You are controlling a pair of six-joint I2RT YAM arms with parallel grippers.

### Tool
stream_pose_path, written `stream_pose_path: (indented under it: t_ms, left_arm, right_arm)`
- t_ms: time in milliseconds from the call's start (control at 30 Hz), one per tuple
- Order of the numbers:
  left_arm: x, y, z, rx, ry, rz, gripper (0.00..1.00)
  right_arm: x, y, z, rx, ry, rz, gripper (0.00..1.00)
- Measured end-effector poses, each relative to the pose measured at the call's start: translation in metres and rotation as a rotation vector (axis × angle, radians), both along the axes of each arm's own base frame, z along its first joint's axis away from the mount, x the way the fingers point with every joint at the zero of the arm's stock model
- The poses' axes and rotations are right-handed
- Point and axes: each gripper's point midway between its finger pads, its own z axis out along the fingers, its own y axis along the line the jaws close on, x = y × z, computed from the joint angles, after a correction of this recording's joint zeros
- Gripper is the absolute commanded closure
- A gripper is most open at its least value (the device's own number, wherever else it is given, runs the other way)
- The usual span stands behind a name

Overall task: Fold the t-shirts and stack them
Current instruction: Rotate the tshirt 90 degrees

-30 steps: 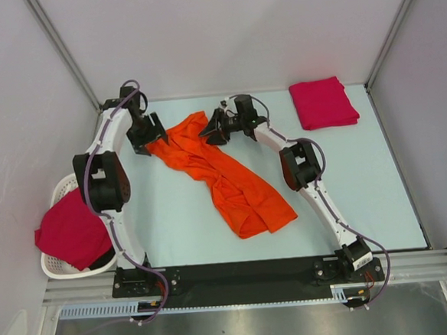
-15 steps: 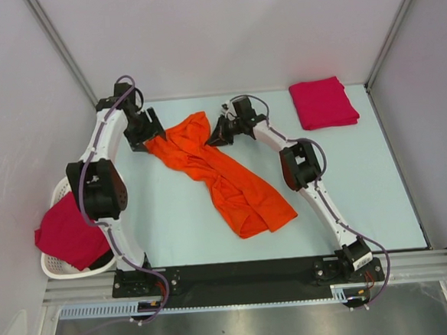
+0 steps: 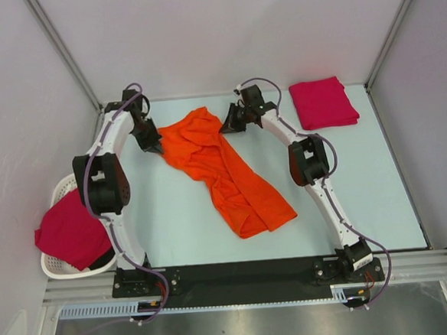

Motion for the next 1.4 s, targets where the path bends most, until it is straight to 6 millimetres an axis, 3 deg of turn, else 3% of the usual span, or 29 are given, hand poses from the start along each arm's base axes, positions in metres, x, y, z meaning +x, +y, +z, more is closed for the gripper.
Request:
stream_pose_path:
  t_ms: [167, 267, 300, 333, 367, 400, 533, 567, 667, 733, 800, 1000, 1200, 1400]
  left_arm:
    - [0.008, -0.018, -0.021, -0.015, 0.039, -0.040, 0.99]
    - [0.011, -0.031, -0.024, -0.029, 0.042, -0.067, 0.70]
    - [0.012, -0.034, -0.024, -0.031, 0.041, -0.075, 0.50]
    - [0.013, -0.037, -0.024, -0.033, 0.040, -0.079, 0.45]
    - [0.014, -0.040, -0.024, -0.035, 0.037, -0.084, 0.41]
    - [0.014, -0.042, -0.023, -0.039, 0.039, -0.081, 0.40]
    - [0.018, -0.044, -0.021, -0.039, 0.030, -0.086, 0.44]
    - [0.020, -0.044, -0.021, -0.039, 0.026, -0.087, 0.51]
    - [0.027, -0.045, -0.024, -0.041, 0.022, -0.085, 0.59]
    - [0.029, -0.045, -0.030, -0.039, 0.033, -0.084, 0.54]
    - [0.029, -0.044, -0.037, -0.039, 0.051, -0.080, 0.43]
    - [0.047, -0.042, -0.059, -0.066, 0.078, -0.032, 0.33]
    - [0.070, -0.024, -0.047, -0.092, 0.020, 0.050, 0.32]
    - [0.085, 0.018, -0.039, -0.092, -0.009, 0.157, 0.30]
  right_arm:
    - [0.019, -0.031, 0.006, -0.045, -0.033, -0.067, 1.00]
    - [0.025, -0.041, 0.007, -0.039, -0.035, -0.080, 0.95]
    - [0.026, -0.044, 0.007, -0.038, -0.033, -0.082, 0.89]
    - [0.027, -0.047, 0.006, -0.036, -0.030, -0.082, 0.78]
    - [0.027, -0.049, 0.005, -0.032, -0.027, -0.079, 0.73]
    - [0.026, -0.049, 0.005, -0.027, -0.025, -0.070, 0.69]
    - [0.017, -0.043, 0.000, -0.027, -0.017, -0.032, 0.73]
    - [0.014, -0.042, -0.002, -0.032, -0.013, -0.025, 0.73]
    - [0.010, -0.042, -0.001, -0.035, -0.012, -0.014, 0.61]
    - [0.010, -0.043, 0.001, -0.037, -0.016, -0.011, 0.57]
    - [0.011, -0.047, 0.004, -0.038, -0.020, -0.012, 0.57]
    - [0.019, -0.066, 0.010, -0.042, -0.024, -0.037, 0.57]
    - [0.025, -0.083, 0.015, -0.037, -0.026, -0.060, 0.57]
    - [0.023, -0.092, 0.008, -0.030, 0.004, -0.067, 0.57]
